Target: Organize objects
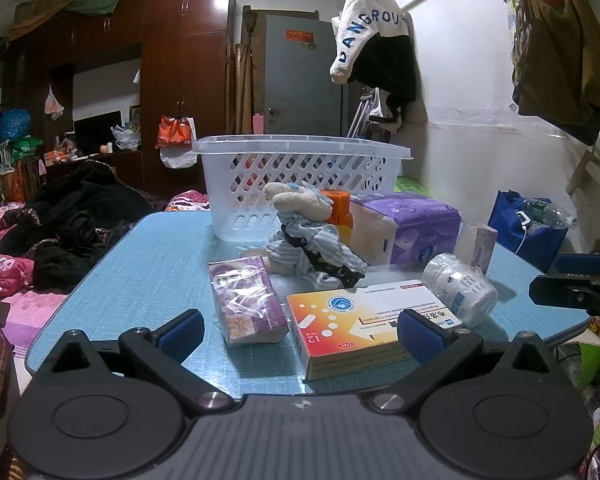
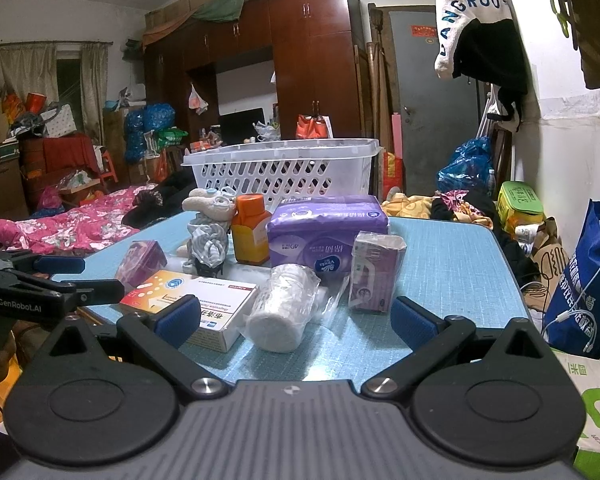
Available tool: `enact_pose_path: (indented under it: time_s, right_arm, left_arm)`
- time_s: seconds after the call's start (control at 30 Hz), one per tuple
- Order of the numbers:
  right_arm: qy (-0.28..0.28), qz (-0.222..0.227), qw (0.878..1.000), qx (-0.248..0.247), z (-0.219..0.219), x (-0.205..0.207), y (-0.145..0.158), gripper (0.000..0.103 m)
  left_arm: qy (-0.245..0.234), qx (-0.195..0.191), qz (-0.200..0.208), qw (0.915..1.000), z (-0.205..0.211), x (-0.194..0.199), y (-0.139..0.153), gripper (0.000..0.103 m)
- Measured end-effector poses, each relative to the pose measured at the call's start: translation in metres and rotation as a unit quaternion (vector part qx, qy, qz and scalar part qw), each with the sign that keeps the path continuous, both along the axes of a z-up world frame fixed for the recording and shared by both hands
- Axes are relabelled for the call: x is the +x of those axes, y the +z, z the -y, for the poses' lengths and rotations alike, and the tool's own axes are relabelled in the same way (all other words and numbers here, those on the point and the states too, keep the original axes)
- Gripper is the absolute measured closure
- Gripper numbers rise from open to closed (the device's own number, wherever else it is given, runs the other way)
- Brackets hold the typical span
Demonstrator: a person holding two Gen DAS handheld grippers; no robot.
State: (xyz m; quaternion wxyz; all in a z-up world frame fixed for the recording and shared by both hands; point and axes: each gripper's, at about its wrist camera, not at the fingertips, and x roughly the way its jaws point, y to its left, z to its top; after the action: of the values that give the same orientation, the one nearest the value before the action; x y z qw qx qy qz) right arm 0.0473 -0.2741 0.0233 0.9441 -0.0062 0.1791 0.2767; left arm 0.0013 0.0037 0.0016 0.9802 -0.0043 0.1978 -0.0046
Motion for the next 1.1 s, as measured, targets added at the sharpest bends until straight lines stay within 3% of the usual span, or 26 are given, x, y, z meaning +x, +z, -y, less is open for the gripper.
enact_pose_path:
  time_s: [1.1]
  right_arm:
    - [0.0, -0.002, 1.0, -0.003, -0.0016, 0.0001, -0.0007, 0.0]
  left_arm:
    - [-0.004, 0.002, -0.002, 1.0, 0.002, 0.0002, -0.0012, 0.0]
